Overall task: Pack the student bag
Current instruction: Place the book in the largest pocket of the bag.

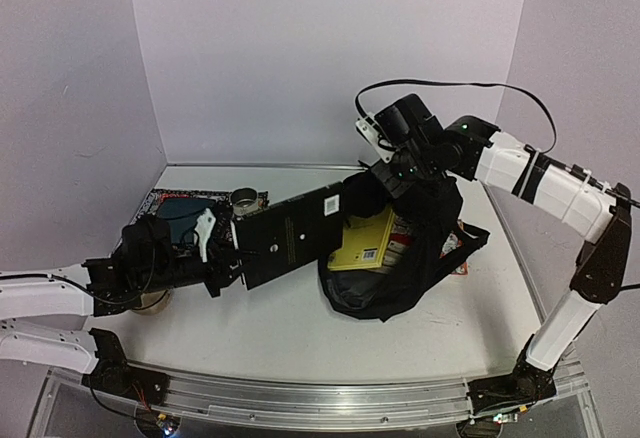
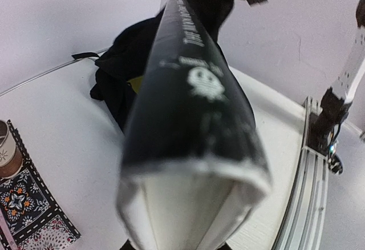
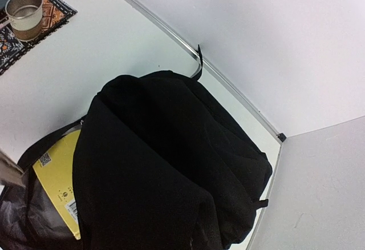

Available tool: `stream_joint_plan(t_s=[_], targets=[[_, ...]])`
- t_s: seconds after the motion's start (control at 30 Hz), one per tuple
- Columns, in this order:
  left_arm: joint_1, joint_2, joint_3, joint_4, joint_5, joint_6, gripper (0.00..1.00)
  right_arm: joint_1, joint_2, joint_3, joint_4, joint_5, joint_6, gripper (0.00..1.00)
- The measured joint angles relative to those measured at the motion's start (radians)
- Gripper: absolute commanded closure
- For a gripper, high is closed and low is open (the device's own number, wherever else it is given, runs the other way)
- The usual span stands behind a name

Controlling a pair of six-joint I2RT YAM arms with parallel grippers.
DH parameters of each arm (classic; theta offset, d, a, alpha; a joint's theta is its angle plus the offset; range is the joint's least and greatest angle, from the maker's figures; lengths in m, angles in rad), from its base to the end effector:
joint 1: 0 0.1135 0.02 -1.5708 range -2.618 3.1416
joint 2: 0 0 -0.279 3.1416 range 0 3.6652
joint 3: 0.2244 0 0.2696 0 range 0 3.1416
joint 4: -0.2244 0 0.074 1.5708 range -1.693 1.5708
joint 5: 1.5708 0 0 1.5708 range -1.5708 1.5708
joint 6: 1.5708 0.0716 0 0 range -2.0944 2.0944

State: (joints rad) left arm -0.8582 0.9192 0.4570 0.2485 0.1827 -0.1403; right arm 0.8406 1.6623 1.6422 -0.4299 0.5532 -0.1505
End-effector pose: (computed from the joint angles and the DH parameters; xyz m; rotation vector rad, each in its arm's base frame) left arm 0.1562 -0.2007 0.2412 0.7832 1.6958 -0.8689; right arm 0.3155 0.2960 0.3873 -0.6125 1.8528 -0.1055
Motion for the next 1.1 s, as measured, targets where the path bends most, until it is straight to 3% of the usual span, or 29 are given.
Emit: stream_joint_plan(t_s=[0.2, 0.53, 0.77, 1.1], targets=[[-0.241, 0.081, 0.019, -0.051, -0.235, 0.197, 1.0, 0.0, 0.028, 0.036, 0.011, -0.038, 0.053, 1.0], [-0.451, 0.28, 0.159, -0.091, -0.636, 0.471, 1.0, -0.001, 0.042, 0.042, 0.043, -0.11, 0.094, 1.0], [-0.497, 0.339, 0.249, -0.084, -0.757, 0.602, 1.0, -0.004, 0.042, 0.026, 0.07, -0.134, 0.109, 1.0], [-0.507, 0.41, 0.309, -0.052, -0.83, 0.657, 1.0, -0.004, 0.042, 0.008, 0.103, -0.152, 0.122, 1.0]])
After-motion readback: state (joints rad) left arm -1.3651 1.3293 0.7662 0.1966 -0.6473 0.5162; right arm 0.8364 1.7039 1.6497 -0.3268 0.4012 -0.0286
